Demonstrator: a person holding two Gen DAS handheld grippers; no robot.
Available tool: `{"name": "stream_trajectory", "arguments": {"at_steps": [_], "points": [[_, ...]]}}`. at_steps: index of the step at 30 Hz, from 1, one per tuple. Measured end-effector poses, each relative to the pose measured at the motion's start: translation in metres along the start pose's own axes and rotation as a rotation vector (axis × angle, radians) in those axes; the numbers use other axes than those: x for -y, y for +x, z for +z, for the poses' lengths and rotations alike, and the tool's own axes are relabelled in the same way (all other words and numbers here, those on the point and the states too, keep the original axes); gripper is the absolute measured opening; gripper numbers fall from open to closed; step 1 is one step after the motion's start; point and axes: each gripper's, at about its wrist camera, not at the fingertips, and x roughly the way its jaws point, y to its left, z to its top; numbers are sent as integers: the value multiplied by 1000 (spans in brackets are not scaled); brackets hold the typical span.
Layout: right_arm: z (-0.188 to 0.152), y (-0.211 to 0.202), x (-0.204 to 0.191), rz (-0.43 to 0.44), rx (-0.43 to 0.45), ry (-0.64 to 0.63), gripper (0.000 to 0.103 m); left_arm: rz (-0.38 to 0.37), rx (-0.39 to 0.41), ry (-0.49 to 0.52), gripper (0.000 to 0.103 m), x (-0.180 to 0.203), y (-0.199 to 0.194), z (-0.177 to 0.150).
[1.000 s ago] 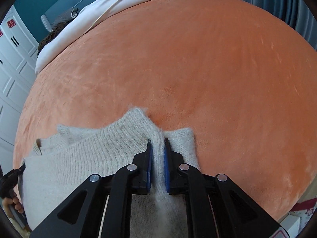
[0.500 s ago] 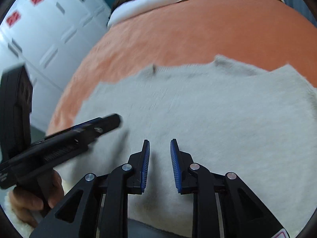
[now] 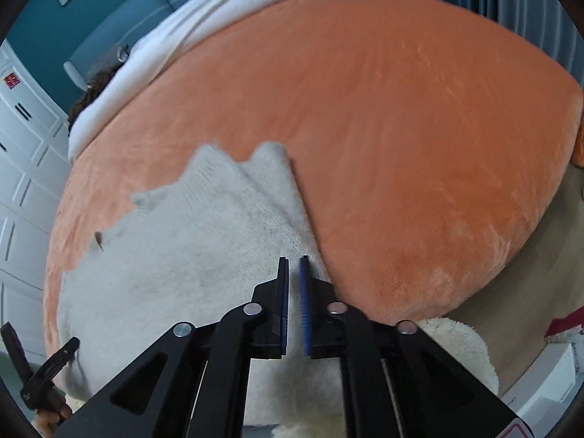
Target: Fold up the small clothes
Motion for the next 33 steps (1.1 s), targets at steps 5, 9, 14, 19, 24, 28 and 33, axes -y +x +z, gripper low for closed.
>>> {"name": "stream_trajectory", "arguments": {"at_steps": [5,9,14,19,24,28,33], "points": [[-7,34,-22,-113,-93,-133,6,32,4,9,55,7,1,-3],[-4,3,-35,-58,-11,-114,10,37,2,-5,60,6,-10,-6],[-25,31,-45,-115,-135,-178,10,22,-4,-44,62,-5,-14,-22],[-42,-7,-95,83,-103,-197,19,18,-8,-46,63,-10,-25,-32],[-93,21,-148,115,-226,-398,19,10,-12,-62,63,-12,-23,-39],[-107,19,-167,18,-189,-486,22,-1,-6,-59,65,-12,-25,-41],[-106,5,-179,137,-226,-441,22,-15,8,-68,69,-14,-22,-48]]}}
